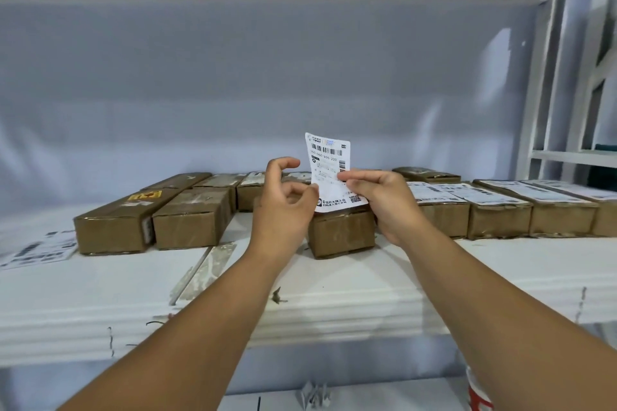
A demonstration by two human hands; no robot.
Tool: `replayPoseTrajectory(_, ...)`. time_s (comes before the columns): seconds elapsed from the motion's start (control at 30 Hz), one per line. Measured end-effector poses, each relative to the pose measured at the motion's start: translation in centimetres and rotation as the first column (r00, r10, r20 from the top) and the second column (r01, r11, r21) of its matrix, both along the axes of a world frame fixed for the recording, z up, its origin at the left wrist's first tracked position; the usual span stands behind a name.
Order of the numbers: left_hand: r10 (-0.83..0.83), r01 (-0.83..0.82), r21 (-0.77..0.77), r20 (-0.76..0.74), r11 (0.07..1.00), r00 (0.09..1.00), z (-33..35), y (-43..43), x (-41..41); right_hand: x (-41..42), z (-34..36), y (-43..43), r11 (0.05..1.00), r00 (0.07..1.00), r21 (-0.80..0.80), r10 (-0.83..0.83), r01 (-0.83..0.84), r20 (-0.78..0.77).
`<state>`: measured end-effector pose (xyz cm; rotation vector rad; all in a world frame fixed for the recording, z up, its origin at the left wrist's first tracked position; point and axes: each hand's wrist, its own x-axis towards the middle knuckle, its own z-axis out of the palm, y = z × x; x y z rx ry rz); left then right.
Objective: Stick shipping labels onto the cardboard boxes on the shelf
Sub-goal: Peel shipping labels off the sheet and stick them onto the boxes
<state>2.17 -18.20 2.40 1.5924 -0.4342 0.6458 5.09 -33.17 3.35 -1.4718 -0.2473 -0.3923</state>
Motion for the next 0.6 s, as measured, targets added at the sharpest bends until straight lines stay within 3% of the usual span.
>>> replayPoseTrajectory(0.3,0.105,-0.11,0.133,0.045,0.985,0.993,-0.17,0.03,-0.08,0.23,-0.46,-0.21,0.998,0.999,-0.066,-0.024,0.022,-0.035)
replayPoseTrajectory(0.6,0.159,-0.16,0.203,0.021,0.966,0.987,-0.23,0.04,0.25,-0.48,-0.16,-0.23,1.0,1.0,0.003,0.0,0.0,-0.027)
